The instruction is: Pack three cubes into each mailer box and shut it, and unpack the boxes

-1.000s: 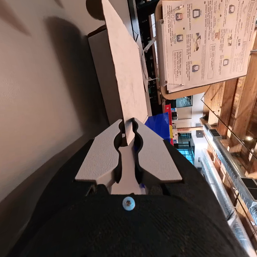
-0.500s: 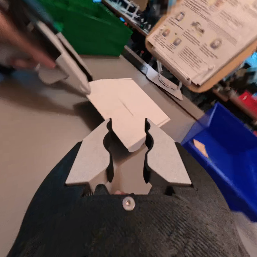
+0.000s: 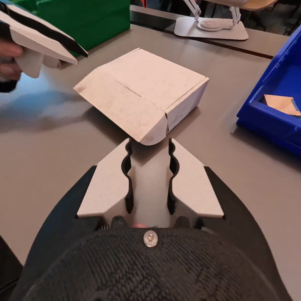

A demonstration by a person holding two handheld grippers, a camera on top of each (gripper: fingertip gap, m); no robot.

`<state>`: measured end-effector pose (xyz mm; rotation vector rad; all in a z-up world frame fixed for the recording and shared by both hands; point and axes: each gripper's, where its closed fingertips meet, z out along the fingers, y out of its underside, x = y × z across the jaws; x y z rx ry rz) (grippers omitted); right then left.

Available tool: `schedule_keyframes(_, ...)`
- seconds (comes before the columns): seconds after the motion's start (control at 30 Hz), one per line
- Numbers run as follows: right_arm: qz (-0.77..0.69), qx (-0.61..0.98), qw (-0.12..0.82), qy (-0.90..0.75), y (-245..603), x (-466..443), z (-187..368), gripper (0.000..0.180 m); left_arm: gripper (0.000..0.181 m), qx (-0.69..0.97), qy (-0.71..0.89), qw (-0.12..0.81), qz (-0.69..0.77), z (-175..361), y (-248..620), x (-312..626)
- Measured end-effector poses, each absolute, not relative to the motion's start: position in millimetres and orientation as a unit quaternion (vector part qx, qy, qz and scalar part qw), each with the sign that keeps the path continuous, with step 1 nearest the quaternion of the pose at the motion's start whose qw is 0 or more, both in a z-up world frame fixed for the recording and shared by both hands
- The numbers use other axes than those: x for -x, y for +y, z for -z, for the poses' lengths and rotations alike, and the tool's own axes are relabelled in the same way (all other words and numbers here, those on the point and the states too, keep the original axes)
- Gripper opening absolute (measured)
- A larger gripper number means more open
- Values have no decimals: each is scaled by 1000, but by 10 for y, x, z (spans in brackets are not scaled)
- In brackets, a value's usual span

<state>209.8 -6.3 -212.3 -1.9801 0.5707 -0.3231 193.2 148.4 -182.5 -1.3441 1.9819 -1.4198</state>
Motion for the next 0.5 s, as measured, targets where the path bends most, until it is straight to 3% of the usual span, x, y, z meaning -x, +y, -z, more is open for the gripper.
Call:
schedule_keyframes(0.03,118,813,515,244,-48,-2098,2108,42,23,460,709,190,499,1777,1459,-1985)
schedule_keyframes(0.07,100,805,527,253,-27,-2099,2094,41,18,443,718,209,494,1724,1443,-2059)
schedule_keyframes(0.1,84,798,535,262,-7,-2104,2086,40,1,426,726,233,487,1675,1443,-2155)
schedule_keyframes(0.2,77,797,538,264,31,-2118,2080,41,0,371,743,278,483,1555,1392,-2448)
schedule_keyframes(0.27,85,798,534,265,30,-2117,2065,49,0,349,760,267,479,1596,1328,-2574)
schedule_keyframes(0.5,82,809,511,277,131,-2137,2139,49,0,342,798,233,438,2007,1362,-2719)
